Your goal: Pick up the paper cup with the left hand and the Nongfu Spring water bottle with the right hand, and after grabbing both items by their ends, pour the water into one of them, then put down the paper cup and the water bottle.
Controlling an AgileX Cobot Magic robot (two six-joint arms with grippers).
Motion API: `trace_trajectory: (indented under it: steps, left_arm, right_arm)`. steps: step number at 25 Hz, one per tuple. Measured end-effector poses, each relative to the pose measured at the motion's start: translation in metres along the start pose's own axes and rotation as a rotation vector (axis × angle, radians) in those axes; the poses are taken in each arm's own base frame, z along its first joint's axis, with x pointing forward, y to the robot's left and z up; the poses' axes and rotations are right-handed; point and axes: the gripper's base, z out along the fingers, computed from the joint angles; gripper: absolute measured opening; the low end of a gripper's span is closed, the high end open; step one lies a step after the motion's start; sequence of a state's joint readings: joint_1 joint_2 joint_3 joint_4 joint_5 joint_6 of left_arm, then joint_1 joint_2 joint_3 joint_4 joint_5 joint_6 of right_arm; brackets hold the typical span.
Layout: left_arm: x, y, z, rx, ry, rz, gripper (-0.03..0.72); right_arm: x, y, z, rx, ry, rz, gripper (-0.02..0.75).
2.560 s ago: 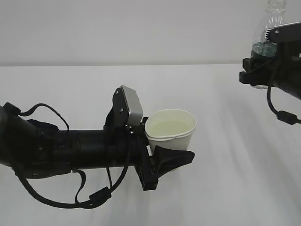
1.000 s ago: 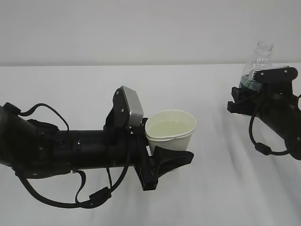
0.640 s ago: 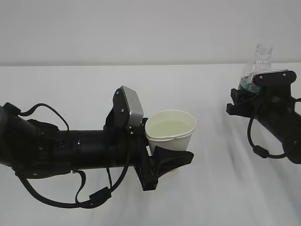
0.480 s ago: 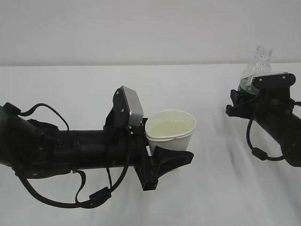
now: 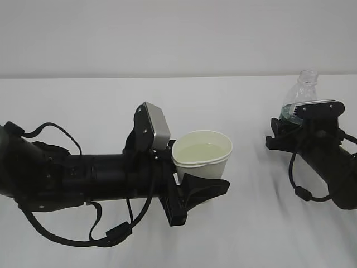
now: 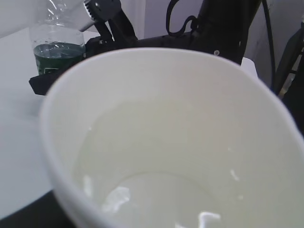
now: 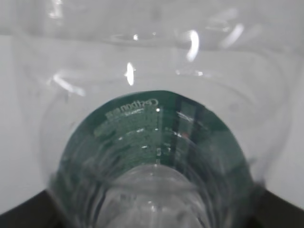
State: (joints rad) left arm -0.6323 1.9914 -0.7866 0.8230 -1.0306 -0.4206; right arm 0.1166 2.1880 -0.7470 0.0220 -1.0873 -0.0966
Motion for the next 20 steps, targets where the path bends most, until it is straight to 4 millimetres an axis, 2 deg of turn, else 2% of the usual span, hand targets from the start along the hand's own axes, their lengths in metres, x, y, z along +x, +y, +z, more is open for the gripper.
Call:
trace_trajectory:
  steps: [11,20]
  left_arm:
    - [0.000,0.000,0.000,-0.001,0.001,0.000,0.435]
    - [0.000,0.000,0.000,-0.001,0.001,0.000,0.435]
  right_arm:
    - [0.012,0.002,0.003,-0.004,-0.006,-0.001,0.455]
    - [0.014,0.002,0.003,-0.006,-0.014,0.000,0.554]
